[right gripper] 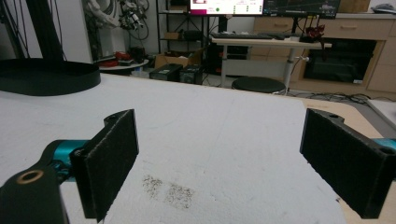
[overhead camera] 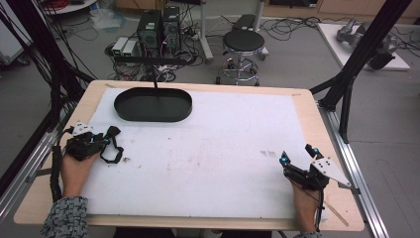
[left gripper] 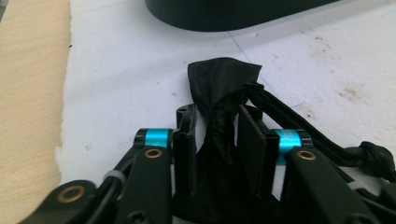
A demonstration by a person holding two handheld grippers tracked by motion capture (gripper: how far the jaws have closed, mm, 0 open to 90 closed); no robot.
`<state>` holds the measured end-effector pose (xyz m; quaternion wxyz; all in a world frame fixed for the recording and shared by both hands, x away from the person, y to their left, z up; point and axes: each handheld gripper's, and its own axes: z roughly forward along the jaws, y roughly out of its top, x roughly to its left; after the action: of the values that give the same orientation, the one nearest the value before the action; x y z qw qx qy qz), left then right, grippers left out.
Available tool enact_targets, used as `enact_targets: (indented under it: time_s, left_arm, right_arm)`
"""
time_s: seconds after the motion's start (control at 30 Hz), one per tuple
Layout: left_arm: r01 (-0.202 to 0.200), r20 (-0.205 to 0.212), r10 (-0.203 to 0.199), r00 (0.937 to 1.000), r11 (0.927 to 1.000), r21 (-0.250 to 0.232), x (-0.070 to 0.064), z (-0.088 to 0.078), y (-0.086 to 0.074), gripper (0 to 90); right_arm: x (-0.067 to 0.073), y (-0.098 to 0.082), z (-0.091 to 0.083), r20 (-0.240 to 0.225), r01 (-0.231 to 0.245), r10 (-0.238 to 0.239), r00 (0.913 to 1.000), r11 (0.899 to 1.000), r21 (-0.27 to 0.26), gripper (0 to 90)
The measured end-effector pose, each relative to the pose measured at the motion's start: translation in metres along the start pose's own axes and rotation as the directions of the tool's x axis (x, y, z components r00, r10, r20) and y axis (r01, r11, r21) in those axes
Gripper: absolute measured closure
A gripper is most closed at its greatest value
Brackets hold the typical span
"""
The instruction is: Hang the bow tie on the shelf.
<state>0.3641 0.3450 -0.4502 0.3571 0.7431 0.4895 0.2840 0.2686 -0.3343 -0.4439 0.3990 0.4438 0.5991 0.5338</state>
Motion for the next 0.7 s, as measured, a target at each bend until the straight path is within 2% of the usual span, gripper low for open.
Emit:
enact_targets:
  time_s: [0.13, 0.3, 0.37, 0.4, 0.47, 0.5, 0.57, 0.63, 0.7]
  left_arm:
    - [-0.004, 0.004, 0.004, 1.0, 1.0, -0.001, 0.0, -0.001, 0.0, 74.6]
    - [0.005, 0.0, -0.005, 1.0, 0.9999, -0.013, 0.0, -0.002, 0.001, 75.8]
    - [-0.005, -0.015, 0.004, 0.9999, 0.9987, -0.051, -0.001, -0.007, 0.004, 75.9]
    - [-0.005, -0.015, 0.004, 0.9999, 0.9987, -0.051, -0.001, -0.007, 0.004, 75.9]
    - [-0.021, -0.035, 0.018, 0.9992, 0.9953, -0.095, -0.003, -0.013, 0.009, 76.0]
    - [-0.021, -0.035, 0.018, 0.9992, 0.9953, -0.095, -0.003, -0.013, 0.009, 75.9]
    - [-0.034, -0.041, 0.029, 0.9987, 0.9916, -0.125, -0.007, -0.017, 0.015, 76.0]
    - [-0.045, -0.041, 0.04, 0.9983, 0.9892, -0.139, -0.01, -0.018, 0.018, 75.9]
    - [-0.063, -0.039, 0.059, 0.9975, 0.9896, -0.129, -0.013, -0.019, 0.021, 75.9]
  right_arm:
    - [0.0, 0.0, 0.0, 0.0, 0.001, -0.001, 1.0, 1.0, -0.001, 10.7]
    - [0.0, 0.0, 0.0, 0.0, -0.002, 0.002, 1.0, 1.0, 0.001, 10.7]
    - [0.0, 0.0, 0.0, -0.001, -0.002, 0.002, 1.0, 1.0, 0.001, 10.7]
    - [0.0, 0.0, 0.0, 0.0, -0.001, 0.001, 1.0, 1.0, 0.0, 10.7]
    - [0.0, 0.0, 0.0, 0.001, -0.001, 0.001, 1.0, 1.0, 0.0, 10.7]
    - [0.0, 0.0, 0.0, 0.001, -0.001, 0.001, 1.0, 1.0, 0.0, 10.7]
    - [0.001, 0.0, 0.0, -0.001, 0.001, -0.001, 1.0, 1.0, -0.002, 10.7]
    - [0.001, 0.0, 0.0, 0.0, 0.003, -0.003, 1.0, 1.0, -0.001, 10.7]
    - [0.001, 0.0, 0.0, 0.0, 0.002, -0.002, 1.0, 1.0, 0.001, 10.7]
